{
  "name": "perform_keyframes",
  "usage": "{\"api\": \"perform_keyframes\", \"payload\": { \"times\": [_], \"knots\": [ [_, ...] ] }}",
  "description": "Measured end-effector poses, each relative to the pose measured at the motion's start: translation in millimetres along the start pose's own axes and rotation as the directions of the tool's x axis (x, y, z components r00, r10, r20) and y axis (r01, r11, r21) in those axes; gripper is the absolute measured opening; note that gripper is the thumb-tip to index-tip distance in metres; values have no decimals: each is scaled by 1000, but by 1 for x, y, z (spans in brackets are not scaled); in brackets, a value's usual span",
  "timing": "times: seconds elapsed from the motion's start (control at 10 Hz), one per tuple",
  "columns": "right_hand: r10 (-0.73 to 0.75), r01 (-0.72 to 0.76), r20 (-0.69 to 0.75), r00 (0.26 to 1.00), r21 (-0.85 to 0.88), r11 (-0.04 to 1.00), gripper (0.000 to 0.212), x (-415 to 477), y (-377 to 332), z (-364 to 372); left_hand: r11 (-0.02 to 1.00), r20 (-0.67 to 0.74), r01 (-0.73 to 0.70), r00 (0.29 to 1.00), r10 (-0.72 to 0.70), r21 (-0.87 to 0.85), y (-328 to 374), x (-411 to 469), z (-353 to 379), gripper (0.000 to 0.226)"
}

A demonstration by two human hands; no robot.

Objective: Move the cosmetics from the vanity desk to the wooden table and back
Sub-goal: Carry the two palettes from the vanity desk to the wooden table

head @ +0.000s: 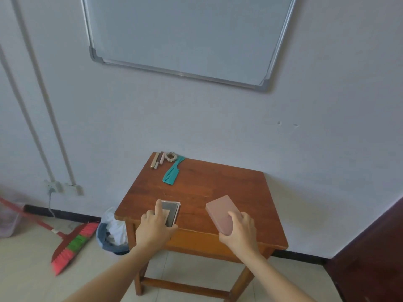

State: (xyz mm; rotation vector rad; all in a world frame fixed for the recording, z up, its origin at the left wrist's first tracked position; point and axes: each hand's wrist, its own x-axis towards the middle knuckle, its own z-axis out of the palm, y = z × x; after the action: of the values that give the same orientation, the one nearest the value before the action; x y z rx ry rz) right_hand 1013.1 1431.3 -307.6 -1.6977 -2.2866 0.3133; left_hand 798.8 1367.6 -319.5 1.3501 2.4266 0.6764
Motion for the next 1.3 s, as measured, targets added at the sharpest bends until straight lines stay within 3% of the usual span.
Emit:
{"api": "perform_keyframes", "payload": {
  "times": [0.3, 0.6, 0.8, 1.3],
  "knots": [
    [55, -54, 85, 995, -19, 998, 66, 82, -3, 32, 998, 57, 57, 997, -58, 30, 14, 101, 32, 86],
    [198, -195, 113, 974, -42, 980, 66, 194, -35, 53, 999, 193, -18, 981, 9, 45, 37, 229, 52, 72],
    [280, -274, 149, 948, -57, 960, 64, 228, -41, 67, 991, 195, -96, 978, 77, 94, 51, 282, 67, 77],
    [256, -244, 222, 941, -82, 966, 64, 274, -3, 72, 996, 139, -11, 990, -1, 88, 89, 340, 114, 75]
  ]
}}
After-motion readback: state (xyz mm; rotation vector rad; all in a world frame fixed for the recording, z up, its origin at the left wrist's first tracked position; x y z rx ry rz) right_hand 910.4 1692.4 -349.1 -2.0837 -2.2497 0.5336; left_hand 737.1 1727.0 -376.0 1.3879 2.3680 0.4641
